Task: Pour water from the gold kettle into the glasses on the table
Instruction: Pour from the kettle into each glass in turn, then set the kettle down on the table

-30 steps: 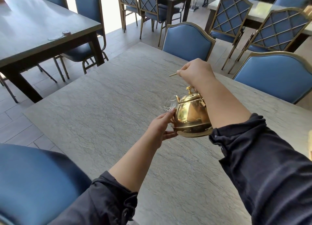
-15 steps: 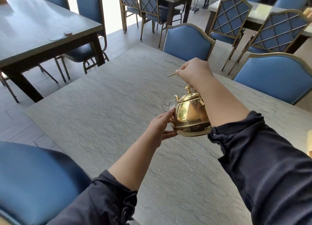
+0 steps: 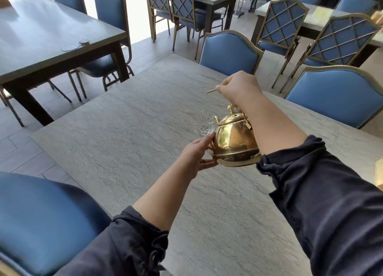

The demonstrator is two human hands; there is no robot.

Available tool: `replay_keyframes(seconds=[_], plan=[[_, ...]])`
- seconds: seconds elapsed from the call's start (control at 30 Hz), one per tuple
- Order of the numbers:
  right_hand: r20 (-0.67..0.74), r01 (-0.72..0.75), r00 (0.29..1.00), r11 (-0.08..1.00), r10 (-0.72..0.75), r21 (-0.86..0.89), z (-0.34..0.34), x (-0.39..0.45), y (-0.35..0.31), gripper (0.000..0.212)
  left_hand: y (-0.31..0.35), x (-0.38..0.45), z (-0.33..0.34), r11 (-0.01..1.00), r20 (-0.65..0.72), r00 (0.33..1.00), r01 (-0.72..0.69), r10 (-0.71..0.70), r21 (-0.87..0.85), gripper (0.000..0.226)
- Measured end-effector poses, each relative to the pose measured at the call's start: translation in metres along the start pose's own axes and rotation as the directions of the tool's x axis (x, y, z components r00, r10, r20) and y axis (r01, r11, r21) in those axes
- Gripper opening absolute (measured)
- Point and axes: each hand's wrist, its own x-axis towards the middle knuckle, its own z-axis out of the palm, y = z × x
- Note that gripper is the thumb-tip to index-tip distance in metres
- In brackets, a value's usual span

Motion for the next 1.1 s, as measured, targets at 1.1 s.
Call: replay_keyframes(seconds=[1.1], plan=[[-0.091,-0.147,0.906,0.511,0.413,0.847,0.008,-0.187,0.097,0.013,-0.059,-0.037,0.004,0.975,0.127,0.982,-0.156,0.136,0.160,0.052]])
